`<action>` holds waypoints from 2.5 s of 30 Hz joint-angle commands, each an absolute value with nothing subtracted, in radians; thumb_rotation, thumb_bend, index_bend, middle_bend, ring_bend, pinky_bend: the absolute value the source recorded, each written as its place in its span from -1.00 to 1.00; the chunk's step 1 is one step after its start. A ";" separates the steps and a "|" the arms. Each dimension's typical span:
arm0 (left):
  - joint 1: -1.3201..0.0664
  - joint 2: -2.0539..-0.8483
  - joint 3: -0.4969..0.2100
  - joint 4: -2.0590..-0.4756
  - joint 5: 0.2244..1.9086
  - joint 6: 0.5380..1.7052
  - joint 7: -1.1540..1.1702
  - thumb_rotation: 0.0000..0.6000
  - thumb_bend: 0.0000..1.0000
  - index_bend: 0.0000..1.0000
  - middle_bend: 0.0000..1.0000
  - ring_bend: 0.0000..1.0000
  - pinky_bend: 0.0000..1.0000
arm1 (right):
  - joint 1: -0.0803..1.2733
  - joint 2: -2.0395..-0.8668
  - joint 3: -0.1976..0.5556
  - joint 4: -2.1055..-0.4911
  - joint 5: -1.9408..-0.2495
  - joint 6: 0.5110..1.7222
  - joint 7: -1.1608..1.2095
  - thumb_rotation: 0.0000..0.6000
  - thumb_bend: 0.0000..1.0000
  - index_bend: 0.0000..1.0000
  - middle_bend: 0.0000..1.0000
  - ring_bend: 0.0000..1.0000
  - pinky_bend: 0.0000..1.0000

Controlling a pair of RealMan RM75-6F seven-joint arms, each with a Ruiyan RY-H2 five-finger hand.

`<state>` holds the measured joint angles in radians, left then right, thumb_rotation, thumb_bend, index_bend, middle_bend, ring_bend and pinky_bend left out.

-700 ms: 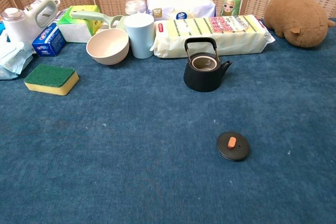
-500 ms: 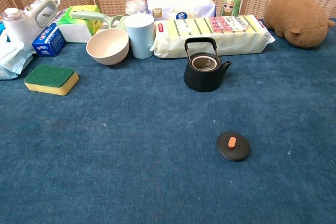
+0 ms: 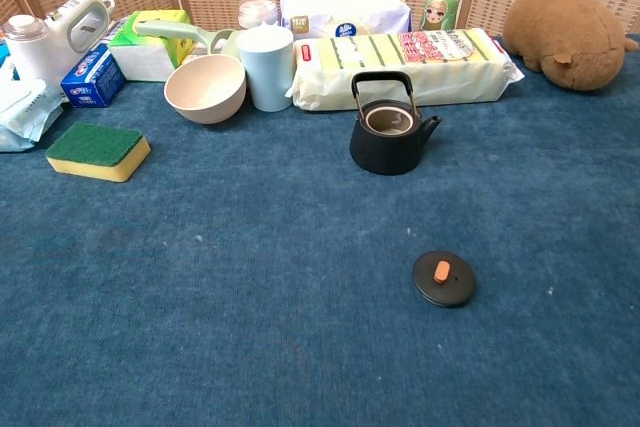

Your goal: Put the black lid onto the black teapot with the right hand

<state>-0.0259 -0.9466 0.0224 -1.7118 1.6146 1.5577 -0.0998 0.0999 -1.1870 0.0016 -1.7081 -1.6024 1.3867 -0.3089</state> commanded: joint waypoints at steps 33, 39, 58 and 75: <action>-0.039 -0.935 0.010 -1.707 1.572 1.522 -0.149 1.00 -0.72 -1.00 -1.00 -1.00 -0.90 | 0.368 -1.430 0.020 -1.791 -1.455 0.991 -0.469 1.00 -0.76 -0.47 -0.96 -0.98 -1.00; -0.039 -0.935 0.009 -1.708 1.570 1.521 -0.147 1.00 -0.72 -1.00 -1.00 -1.00 -0.90 | 0.401 -1.432 0.025 -1.800 -1.425 0.954 -0.475 1.00 -0.76 -0.47 -0.96 -0.98 -1.00; -0.042 -0.932 0.006 -1.707 1.562 1.514 -0.156 1.00 -0.72 -1.00 -1.00 -1.00 -0.90 | 0.545 -1.485 0.073 -1.799 -1.207 0.860 -0.594 1.00 -0.69 -0.45 -0.96 -0.97 -1.00; -0.040 -0.931 0.007 -1.702 1.565 1.517 -0.171 1.00 -0.72 -1.00 -1.00 -1.00 -0.91 | 0.613 -1.500 0.067 -1.767 -1.124 0.856 -0.586 1.00 -0.62 -0.41 -0.94 -0.94 -0.90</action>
<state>-0.0401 -0.9315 0.0068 -1.7018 1.5649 1.5172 -0.1713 0.6125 -1.4995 0.0668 -1.7676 -1.1242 0.8560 -0.5866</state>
